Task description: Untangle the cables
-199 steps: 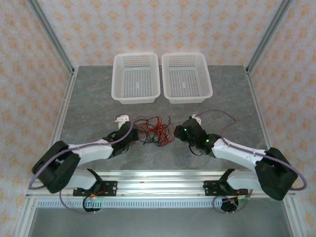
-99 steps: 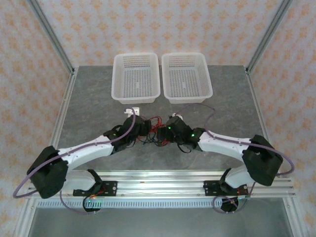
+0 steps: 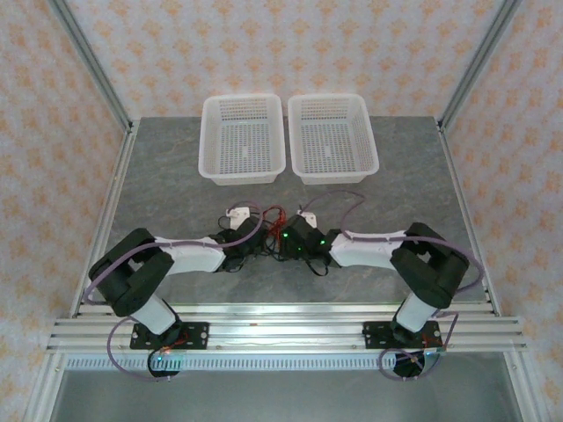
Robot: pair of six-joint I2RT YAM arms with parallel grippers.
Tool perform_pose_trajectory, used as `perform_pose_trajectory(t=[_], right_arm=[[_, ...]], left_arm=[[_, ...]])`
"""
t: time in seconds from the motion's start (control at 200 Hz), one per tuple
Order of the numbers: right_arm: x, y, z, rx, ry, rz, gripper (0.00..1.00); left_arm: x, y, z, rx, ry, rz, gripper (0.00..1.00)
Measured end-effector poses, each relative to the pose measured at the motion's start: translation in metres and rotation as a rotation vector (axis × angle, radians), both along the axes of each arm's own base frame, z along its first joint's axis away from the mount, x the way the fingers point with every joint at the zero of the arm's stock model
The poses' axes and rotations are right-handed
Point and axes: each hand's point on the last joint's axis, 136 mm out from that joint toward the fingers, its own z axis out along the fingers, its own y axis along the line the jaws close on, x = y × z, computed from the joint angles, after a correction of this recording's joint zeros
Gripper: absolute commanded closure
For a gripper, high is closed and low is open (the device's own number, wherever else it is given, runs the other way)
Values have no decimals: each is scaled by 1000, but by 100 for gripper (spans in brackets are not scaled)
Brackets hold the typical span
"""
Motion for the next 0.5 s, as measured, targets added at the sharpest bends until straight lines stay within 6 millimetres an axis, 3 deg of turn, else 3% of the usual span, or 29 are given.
perform_pose_trajectory(t=[0.105,0.18,0.315,0.501], right_arm=[[5,0,-3,-19,-18,-23,79],[7,0,-2,-25,-34,-39,100],[10,-6,-1,-62,-62,-57,100],[13,-33,2,-204,-102,-77,100]], left_arm=[[6,3,0,3,-22,39,38],[7,6,0,1,-31,61,37],[9,22,-5,4,-35,113,37],[10,26,-4,-29,-48,139,36]])
